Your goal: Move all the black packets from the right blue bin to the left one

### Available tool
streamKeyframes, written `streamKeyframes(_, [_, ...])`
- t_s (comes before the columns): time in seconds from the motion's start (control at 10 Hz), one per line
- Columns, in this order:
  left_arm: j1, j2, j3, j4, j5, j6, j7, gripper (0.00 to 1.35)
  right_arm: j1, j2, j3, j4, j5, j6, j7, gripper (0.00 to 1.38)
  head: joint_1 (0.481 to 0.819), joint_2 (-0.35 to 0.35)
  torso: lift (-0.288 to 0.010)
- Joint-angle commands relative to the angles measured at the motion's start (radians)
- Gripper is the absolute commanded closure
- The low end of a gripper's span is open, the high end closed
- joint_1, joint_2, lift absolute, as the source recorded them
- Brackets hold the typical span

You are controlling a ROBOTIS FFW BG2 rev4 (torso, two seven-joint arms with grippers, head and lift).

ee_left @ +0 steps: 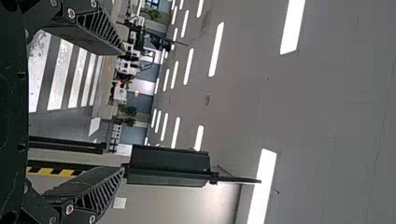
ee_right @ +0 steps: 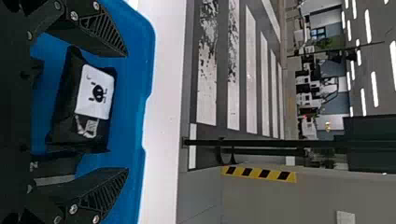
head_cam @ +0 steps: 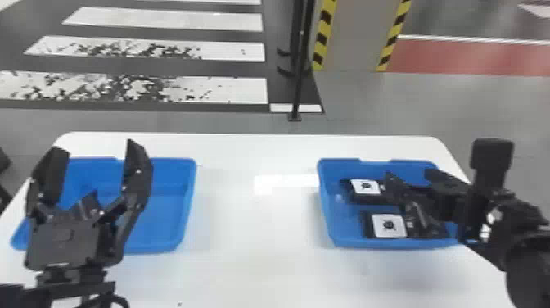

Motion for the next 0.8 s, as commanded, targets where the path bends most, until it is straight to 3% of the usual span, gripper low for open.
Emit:
streamKeyframes(0.0, [-0.001,0.001,-0.006,0.000,0.001,0.010,0.000,0.16,-0.049,0.000,0.009,0.123,-0.002,0.004,0.000,0.17,0.695,-0.110,-0.140])
streamKeyframes(0.2, [-0.005,0.002,-0.012,0.000,0.001,0.023,0.000,0.16,-0.103,-0.022,0.093,0.261,-0.080,-0.036,0.015,0.17,0.695,-0.124,-0.140])
streamKeyframes(0.4, [-0.005,0.002,-0.012,0.000,0.003,0.028,0.000,0.16,-0.140,-0.023,0.137,0.329,-0.092,-0.060,0.019,0.17,0.695,-0.088,-0.140])
streamKeyframes(0.7, [-0.005,0.005,-0.014,0.000,0.009,0.030,-0.003,0.16,-0.144,-0.020,0.153,0.312,-0.078,-0.058,-0.017,0.17,0.695,-0.069,-0.140])
